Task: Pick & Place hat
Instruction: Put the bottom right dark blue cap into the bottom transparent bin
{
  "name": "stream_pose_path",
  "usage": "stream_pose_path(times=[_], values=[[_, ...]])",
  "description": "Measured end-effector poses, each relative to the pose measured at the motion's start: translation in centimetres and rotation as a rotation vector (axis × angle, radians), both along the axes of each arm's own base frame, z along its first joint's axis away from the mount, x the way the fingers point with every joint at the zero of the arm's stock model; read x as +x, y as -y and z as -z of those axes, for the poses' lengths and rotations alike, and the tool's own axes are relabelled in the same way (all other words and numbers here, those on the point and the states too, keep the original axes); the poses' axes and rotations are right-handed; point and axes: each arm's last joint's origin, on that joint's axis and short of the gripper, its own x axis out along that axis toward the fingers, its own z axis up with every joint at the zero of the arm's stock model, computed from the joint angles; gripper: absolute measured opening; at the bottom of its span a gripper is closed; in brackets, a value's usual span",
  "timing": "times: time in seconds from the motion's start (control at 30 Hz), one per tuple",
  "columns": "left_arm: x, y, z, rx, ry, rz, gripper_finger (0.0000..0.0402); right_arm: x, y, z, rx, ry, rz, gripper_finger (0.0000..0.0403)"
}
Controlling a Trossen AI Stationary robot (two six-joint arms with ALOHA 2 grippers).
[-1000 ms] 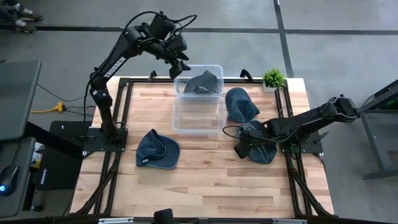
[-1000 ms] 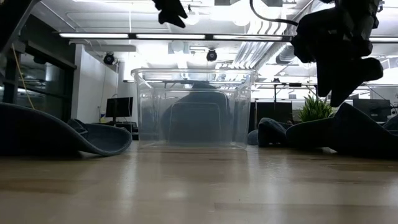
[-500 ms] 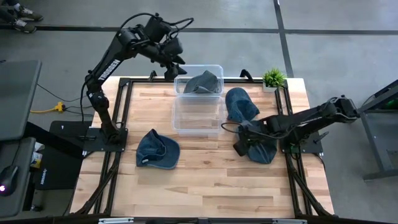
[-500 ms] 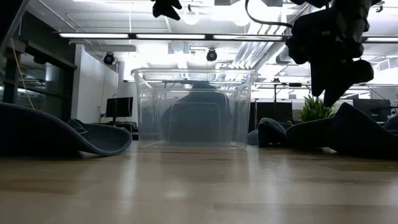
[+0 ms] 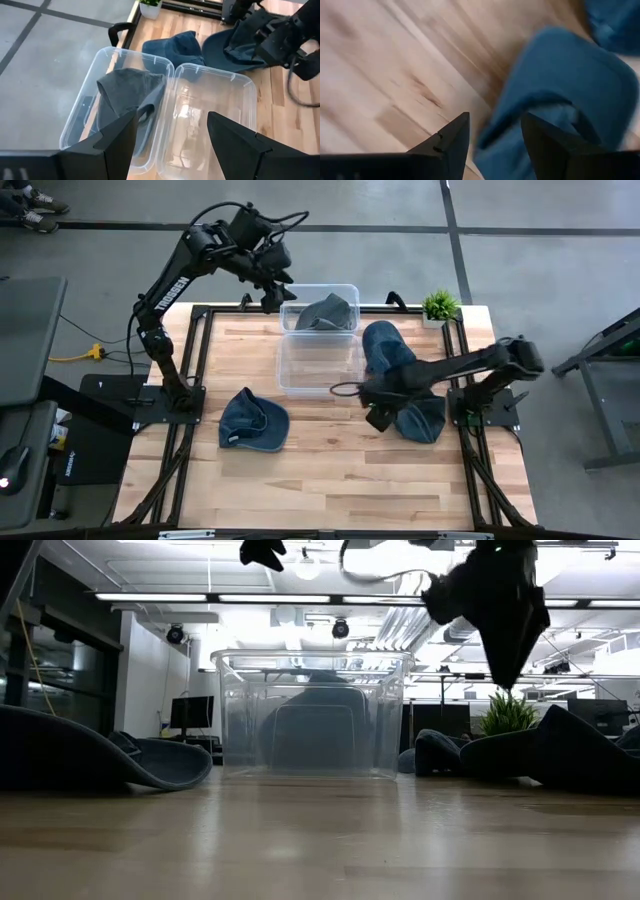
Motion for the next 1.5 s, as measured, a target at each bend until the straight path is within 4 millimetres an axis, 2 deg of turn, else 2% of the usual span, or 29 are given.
stream_pose_path(times=[0.13,0.3,0.6,0.8,1.07,1.27,1.5], values=[[-0.1,0.1,0.1,-0.007,-0.012,-0.001,0.0237,1.6,-0.9,1.1,-0.048,-0.16,-0.009,0.0171],[-0.1,0.0,0.1,-0.006,-0.012,-0.002,0.0237,3.1,-1.8,3.3,-0.107,-0.225,0.008,0.0186],[-0.1,0.0,0.1,-0.002,-0.008,-0.004,0.0237,2.8,-2.1,3.5,-0.179,-0.256,0.063,0.0253],[-0.1,0.0,0.1,-0.003,-0.008,-0.003,0.0237,2.5,-2.1,4.5,-0.144,-0.259,0.118,0.0287],[-0.1,0.0,0.1,-0.003,-0.008,-0.003,0.0237,1.0,-1.9,6.7,-0.135,-0.343,0.147,0.0276],[-0.1,0.0,0.1,-0.003,-0.008,-0.003,0.0237,0.8,-2.2,6.9,-0.13,-0.349,0.152,0.026],[0.0,0.0,0.0,-0.001,-0.004,-0.003,0.0237,0.8,-2.3,6.9,-0.092,-0.351,0.268,0.0248]])
